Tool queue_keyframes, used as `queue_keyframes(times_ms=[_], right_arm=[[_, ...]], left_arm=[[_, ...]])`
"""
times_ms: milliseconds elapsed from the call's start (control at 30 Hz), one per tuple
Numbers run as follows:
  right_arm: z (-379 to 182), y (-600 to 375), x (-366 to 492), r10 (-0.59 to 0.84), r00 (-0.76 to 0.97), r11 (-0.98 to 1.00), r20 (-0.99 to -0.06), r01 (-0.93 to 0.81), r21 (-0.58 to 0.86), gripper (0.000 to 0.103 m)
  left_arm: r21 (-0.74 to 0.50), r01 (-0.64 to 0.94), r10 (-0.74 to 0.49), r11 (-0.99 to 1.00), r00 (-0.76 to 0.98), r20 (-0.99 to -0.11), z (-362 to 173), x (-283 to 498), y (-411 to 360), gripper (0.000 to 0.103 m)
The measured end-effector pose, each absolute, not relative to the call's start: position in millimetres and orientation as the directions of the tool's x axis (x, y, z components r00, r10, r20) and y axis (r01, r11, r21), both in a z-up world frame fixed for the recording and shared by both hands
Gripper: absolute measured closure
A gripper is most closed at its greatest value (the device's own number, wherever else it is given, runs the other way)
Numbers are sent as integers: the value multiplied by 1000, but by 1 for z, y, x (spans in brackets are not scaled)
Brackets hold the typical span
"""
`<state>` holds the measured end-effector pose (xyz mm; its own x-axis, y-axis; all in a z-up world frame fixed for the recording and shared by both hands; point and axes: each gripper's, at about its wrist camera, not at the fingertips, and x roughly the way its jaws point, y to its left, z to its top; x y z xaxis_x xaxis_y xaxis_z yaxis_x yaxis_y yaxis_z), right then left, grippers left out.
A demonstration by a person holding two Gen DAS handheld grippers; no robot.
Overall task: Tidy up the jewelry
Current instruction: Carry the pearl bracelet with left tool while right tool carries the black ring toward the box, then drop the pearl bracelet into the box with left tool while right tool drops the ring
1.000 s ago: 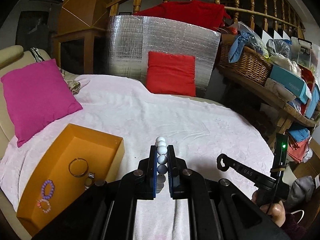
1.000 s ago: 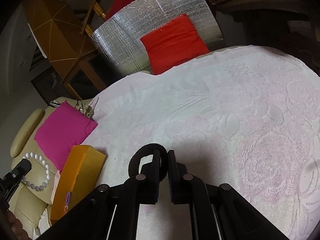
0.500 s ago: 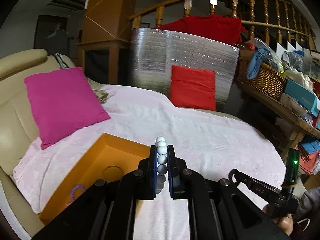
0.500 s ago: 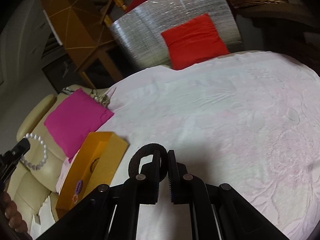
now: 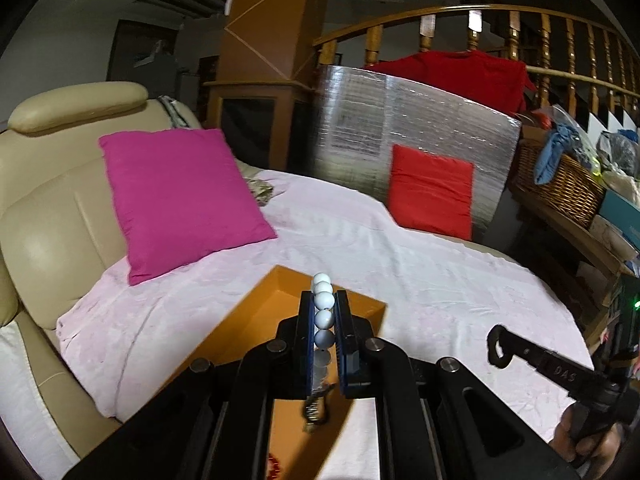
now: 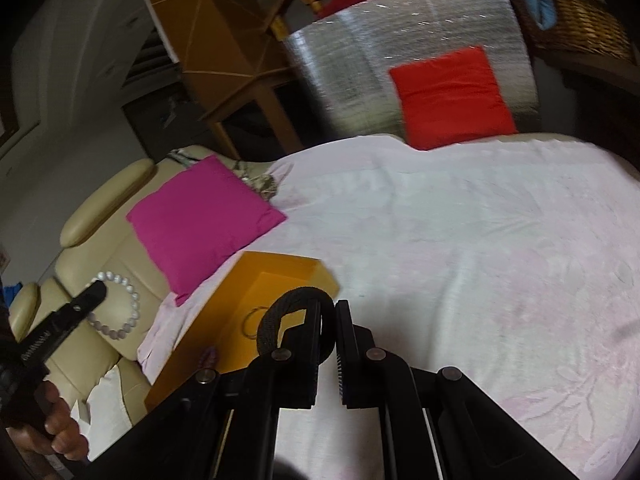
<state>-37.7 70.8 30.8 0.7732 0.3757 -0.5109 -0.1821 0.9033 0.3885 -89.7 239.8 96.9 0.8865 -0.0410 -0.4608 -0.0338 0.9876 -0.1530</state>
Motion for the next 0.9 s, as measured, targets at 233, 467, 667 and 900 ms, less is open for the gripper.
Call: queue_keyframes(times_ms=[233, 467, 667, 900], right_arm=[[39, 127, -28, 429, 735, 897, -526, -279, 343, 95], [27, 173, -11, 456, 690, 889, -562, -332, 315, 95], [10, 193, 21, 422, 658, 907, -624, -315, 281, 95], [1, 208, 69, 342, 642, 938, -686, -273, 212, 95]], left_arm=[[-171, -142, 35, 975, 856, -516, 71, -88, 298, 94], [-176, -167, 33, 970, 811, -585, 36, -83, 322, 94], [-179, -120, -16, 976, 786, -618, 17, -68, 309, 94], [-185, -64, -71, 981, 764, -641, 4, -48, 292, 94]])
